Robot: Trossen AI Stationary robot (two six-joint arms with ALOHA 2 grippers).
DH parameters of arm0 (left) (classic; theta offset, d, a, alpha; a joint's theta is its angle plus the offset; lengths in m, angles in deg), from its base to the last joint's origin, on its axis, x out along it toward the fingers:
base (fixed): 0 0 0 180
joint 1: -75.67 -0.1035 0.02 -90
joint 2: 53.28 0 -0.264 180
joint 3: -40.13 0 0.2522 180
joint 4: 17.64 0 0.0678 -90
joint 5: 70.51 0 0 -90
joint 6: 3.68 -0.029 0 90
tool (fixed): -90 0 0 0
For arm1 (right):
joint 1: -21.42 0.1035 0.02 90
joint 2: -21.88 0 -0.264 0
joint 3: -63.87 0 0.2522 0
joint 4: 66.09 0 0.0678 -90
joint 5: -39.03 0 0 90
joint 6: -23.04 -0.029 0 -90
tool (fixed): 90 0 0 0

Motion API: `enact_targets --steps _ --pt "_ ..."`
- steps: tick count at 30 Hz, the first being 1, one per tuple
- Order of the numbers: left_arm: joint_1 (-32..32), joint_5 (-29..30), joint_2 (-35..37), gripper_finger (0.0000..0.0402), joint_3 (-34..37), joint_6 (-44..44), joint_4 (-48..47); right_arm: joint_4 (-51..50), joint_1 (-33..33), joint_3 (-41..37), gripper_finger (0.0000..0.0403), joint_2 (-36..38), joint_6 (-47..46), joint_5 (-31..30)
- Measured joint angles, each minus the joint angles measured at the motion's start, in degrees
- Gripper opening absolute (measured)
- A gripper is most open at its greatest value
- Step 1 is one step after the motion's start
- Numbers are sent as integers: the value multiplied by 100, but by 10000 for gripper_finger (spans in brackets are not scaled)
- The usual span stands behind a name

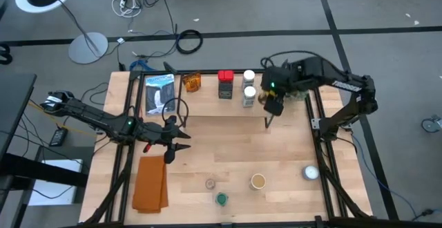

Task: Shelf spices
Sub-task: Put the yellow seasoning bottle on the shelf

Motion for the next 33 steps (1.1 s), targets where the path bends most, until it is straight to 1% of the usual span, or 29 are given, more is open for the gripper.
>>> enact_targets --steps 4,9,15,18,23,26,33 --pt "0 -1 0 186 0 0 0 25 -614 0 244 -93 335 188" --pt "0 -2 0 187 0 0 0 260 -1246 -4 244 -195 745 607" --pt "0 0 0 187 0 -7 7 590 -1742 -4 244 -305 1014 1041" --pt "0 0 0 187 0 -11 5 619 -1896 -94 244 -350 1057 1103" --pt "0 8 0 187 0 -31 13 737 -2061 -467 247 -383 1082 1364" --pt "-1 9 0 187 0 -33 27 943 -2071 -648 251 -375 1222 1347" --pt "-2 39 0 187 0 -48 35 1230 -2071 -684 265 -397 1354 1353"
